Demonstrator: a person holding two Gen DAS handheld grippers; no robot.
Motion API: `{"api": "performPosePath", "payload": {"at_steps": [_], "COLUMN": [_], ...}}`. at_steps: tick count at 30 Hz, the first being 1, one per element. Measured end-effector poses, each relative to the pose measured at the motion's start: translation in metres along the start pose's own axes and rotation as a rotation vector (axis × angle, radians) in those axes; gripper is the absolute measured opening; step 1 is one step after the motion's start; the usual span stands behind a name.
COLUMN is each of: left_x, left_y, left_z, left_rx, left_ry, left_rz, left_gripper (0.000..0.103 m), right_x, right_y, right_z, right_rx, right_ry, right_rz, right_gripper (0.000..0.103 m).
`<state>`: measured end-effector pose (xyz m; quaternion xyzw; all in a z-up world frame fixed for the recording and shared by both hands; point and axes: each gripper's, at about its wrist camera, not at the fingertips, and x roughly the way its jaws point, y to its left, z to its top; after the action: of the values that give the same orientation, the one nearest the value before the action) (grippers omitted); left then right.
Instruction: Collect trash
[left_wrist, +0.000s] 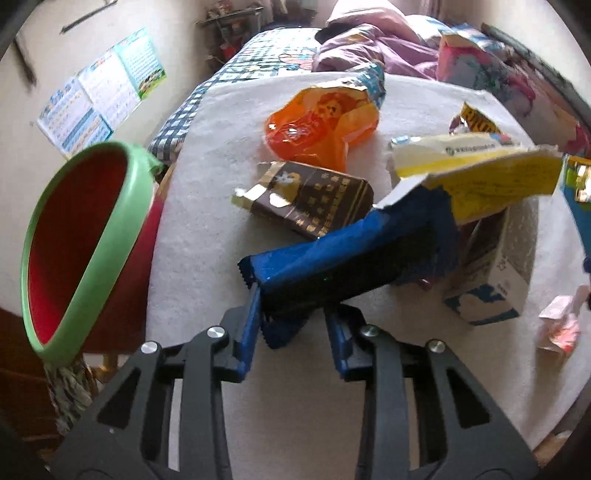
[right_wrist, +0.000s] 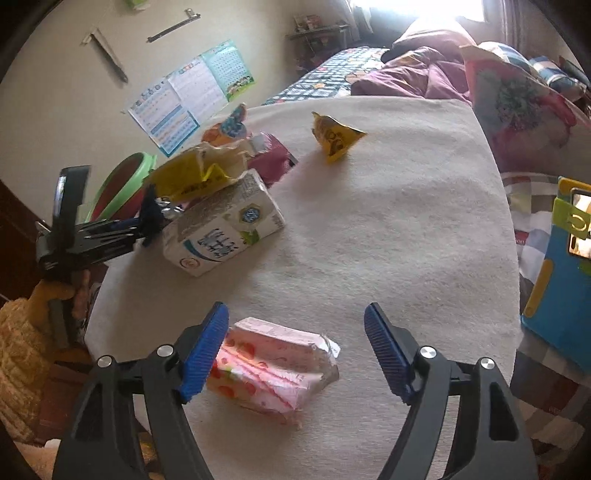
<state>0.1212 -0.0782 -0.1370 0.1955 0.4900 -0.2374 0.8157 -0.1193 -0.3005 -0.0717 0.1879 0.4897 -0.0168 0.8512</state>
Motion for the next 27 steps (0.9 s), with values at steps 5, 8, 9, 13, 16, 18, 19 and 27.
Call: {"api": "performPosePath", "payload": {"at_steps": [5, 8, 9, 13, 16, 18, 19, 27], "left_x": [-0.027, -0.043, -0.046, -0.045, -0.036, -0.033, -0.033, -0.028], "left_y": [0.009, 0.011, 0.010, -0.002, -0.015, -0.021, -0.022, -0.036], "left_z": [-0.013, -0.024, -0.028, -0.041, -0.047, -0.049, -0.050, -0.042], "left_rx": [-0.071, -0.130, -0.149, -0.199, -0.181, -0.172, -0.165, -0.059], "left_ry": [-0.028, -0.033, -0.028, 0.019, 0.040, 0.046, 0.043, 0.027], "left_rz": [-0.002, -0.035, -0.052, -0.115, -0.109, -0.116, -0.117, -0.085], "left_gripper": [0.032, 0.032, 0.032, 0.032, 0.036, 0.046, 0.055, 0.070], "right_x": [0.004, 0.007, 0.010, 0.018, 0.020, 0.025, 0.027, 0.038], "right_y": [0.007, 0.012, 0.013, 0.026, 0.036, 0.043, 0.045, 0.045], "right_z": [-0.002, -0.010, -0.013, -0.020, -0.022, -0.027, -0.029, -0.039], "right_rx": [-0.074, -0.134, -0.158, -0.309, -0.412, -0.473, -0.491, -0.448], "right_ry": [0.036, 0.065, 0.076, 0.125, 0.152, 0.193, 0.208, 0.236], "right_rz": [-0.008, -0.001, -0.002, -0.040, -0.043, -0.041, -0.035, 0.003], "right_gripper": [0.074, 0.075, 0.077, 0.081, 0.081, 0.081, 0.081, 0.069]}}
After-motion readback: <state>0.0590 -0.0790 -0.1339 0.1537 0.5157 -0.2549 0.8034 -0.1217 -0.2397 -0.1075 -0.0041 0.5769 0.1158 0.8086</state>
